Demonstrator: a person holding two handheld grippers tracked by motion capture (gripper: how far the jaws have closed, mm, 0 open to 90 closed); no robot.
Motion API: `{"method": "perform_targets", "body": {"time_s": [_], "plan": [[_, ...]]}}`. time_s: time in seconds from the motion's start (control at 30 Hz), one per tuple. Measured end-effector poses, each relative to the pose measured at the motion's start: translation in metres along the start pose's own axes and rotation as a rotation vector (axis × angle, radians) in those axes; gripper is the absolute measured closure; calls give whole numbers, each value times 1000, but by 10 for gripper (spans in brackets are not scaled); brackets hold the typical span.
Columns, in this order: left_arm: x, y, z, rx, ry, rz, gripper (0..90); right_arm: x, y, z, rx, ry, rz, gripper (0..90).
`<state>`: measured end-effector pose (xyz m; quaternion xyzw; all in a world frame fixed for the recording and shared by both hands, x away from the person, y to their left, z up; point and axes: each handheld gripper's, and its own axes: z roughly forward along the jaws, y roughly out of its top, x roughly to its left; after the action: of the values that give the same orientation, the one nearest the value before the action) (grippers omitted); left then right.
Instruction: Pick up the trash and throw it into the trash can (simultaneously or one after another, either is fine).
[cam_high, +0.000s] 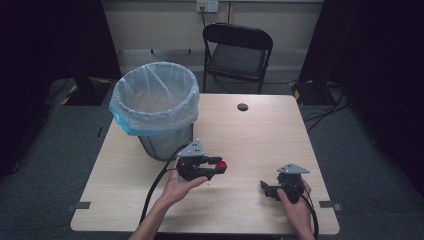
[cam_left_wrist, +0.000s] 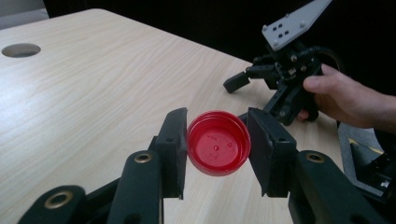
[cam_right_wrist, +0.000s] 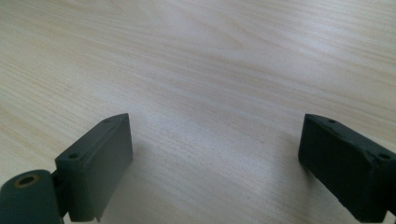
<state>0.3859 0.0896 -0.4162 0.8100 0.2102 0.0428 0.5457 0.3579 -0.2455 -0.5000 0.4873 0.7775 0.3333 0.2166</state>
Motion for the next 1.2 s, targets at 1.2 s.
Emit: {"method": "perform_targets", "body": {"time_s": [1.2], "plan": [[-13, 58, -42, -127, 11, 77, 598, 0, 0, 0, 0, 0, 0, 90]]}}
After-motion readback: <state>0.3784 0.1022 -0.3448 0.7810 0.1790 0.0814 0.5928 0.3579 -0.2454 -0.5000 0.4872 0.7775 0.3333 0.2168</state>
